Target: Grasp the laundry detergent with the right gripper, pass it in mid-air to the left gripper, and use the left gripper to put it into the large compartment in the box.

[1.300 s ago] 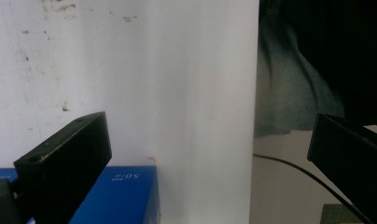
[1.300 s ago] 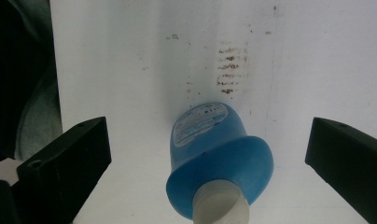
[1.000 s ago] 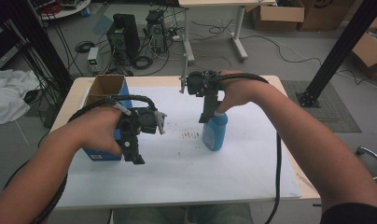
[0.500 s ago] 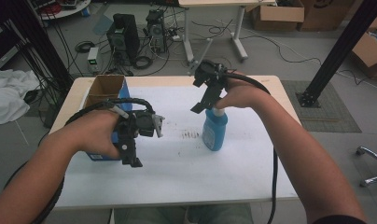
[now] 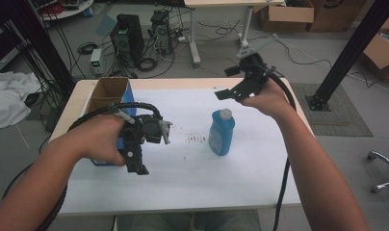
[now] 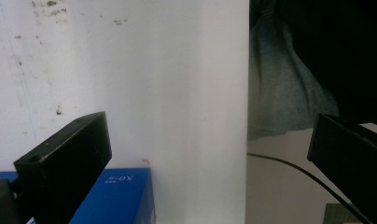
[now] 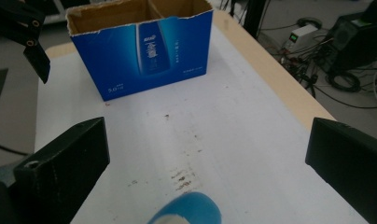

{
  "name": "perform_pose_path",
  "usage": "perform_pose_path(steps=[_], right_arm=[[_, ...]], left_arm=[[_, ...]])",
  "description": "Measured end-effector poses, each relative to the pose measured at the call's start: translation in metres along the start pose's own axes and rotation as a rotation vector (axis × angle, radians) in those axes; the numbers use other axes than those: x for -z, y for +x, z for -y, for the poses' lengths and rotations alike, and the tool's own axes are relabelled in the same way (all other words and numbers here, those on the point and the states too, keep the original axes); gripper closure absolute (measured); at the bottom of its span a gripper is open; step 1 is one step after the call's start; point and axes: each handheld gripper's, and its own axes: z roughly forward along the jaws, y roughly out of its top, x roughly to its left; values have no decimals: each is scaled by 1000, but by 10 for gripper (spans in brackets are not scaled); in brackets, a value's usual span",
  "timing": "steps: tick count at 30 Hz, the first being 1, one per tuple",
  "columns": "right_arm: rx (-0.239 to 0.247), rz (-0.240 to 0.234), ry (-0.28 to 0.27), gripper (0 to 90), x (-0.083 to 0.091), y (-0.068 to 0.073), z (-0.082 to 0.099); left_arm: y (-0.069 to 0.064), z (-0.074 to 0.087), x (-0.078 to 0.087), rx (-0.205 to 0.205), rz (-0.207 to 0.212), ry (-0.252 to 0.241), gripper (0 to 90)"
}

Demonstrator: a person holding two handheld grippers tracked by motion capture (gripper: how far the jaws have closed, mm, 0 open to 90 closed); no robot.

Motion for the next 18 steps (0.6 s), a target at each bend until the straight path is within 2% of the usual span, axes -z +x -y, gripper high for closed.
perform_pose_path(steps=[7, 10, 13, 15, 18], right_arm=[[-71, 50, -89, 0, 32, -2, 40], [-88, 74, -110, 0, 42, 0, 57], [-112, 97, -119, 0, 51, 5, 77], [-125, 112, -148, 0, 57, 11, 95], [-154, 130, -162, 0, 62, 19, 121]], left_arm=[[0, 0, 2, -9, -7, -11, 1], [0, 0, 3, -16, -9, -6, 1], [-1, 1, 3, -11, -17, -7, 1], [-2, 3, 4, -14, -20, -17, 1], [-3, 6, 5, -11, -26, -23, 1]])
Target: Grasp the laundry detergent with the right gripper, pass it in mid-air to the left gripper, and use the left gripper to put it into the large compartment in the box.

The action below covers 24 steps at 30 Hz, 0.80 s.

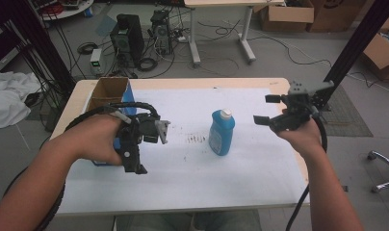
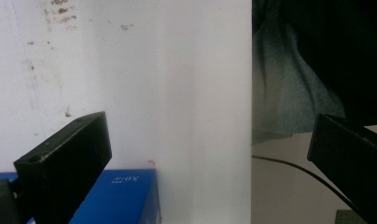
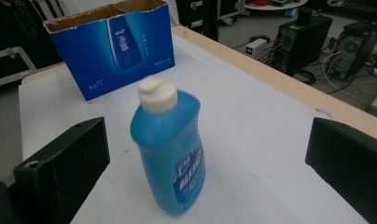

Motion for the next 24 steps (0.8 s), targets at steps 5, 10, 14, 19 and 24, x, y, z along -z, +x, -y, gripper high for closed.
perform_pose_path(steps=[5, 10, 14, 19, 24], right_arm=[[-34, 36, -37, 0, 21, 13, 38], [-50, 79, -65, 0, 32, 33, 73], [-66, 104, -72, 0, 26, 45, 101], [-70, 143, -94, 0, 1, 58, 123], [-104, 140, -148, 0, -24, 62, 131]], left_arm=[[-2, 5, 3, 3, -2, -24, 1], [-2, 10, 3, 0, -5, -27, 1], [-2, 11, 0, -1, 1, -34, 1], [-3, 10, -3, -5, 6, -28, 1], [-4, 9, -2, -10, 6, -28, 1]])
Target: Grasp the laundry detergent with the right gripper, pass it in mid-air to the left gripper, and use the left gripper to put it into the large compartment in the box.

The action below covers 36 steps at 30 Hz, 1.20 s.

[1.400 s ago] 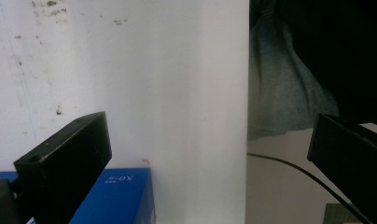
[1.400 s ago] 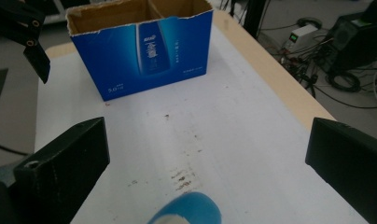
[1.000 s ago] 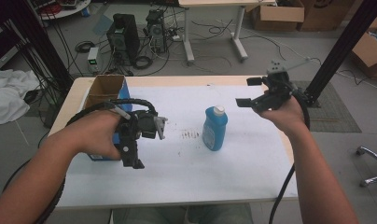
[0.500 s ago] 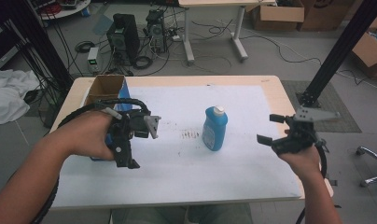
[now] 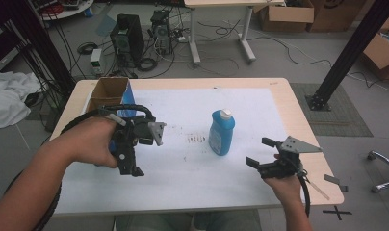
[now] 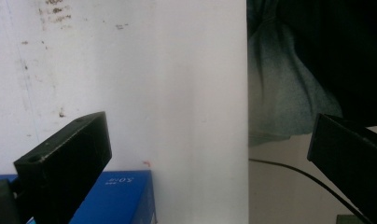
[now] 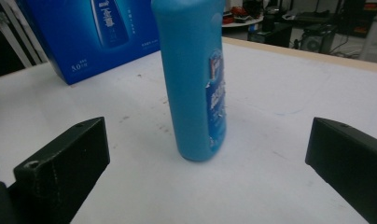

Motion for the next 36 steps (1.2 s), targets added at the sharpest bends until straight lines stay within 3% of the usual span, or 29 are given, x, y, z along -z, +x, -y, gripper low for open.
perform_pose_path(steps=[8, 20, 27, 36], right_arm=[[8, 16, 13, 0, -37, 10, 7], [9, 30, -19, 0, -82, 16, 3], [11, 58, -3, 0, -103, 18, 5], [0, 92, -6, 0, -117, 17, 5]], left_arm=[[-1, 0, 0, 1, -3, -9, 1], [-1, 4, -2, 4, 3, -6, 1], [-1, 8, -1, 8, 4, -5, 1], [-1, 13, -4, 19, 7, -8, 1]])
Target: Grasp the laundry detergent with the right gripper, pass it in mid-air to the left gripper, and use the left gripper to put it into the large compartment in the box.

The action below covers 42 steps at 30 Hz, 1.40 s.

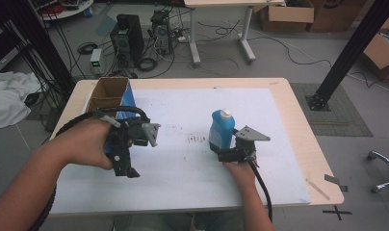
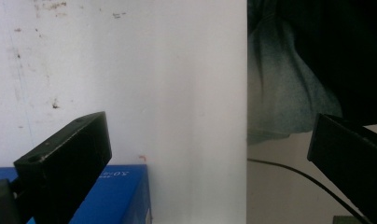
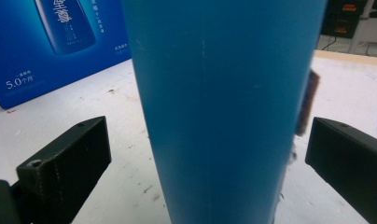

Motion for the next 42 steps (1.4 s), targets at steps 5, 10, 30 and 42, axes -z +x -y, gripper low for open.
perform_pose_path(steps=[5, 10, 30, 42], right_arm=[[-10, 24, -2, 0, -4, 1, 0], [-25, 44, 2, 0, -8, 3, 1], [-7, 102, 5, 147, -9, 6, -1], [12, 118, 11, 235, -10, 9, -2]], left_arm=[[0, 1, 0, 1, 0, 3, 1], [0, -1, 2, -5, -4, 1, 1], [2, 2, -2, 5, 5, 3, 1], [3, 0, -3, 4, 7, 7, 1]])
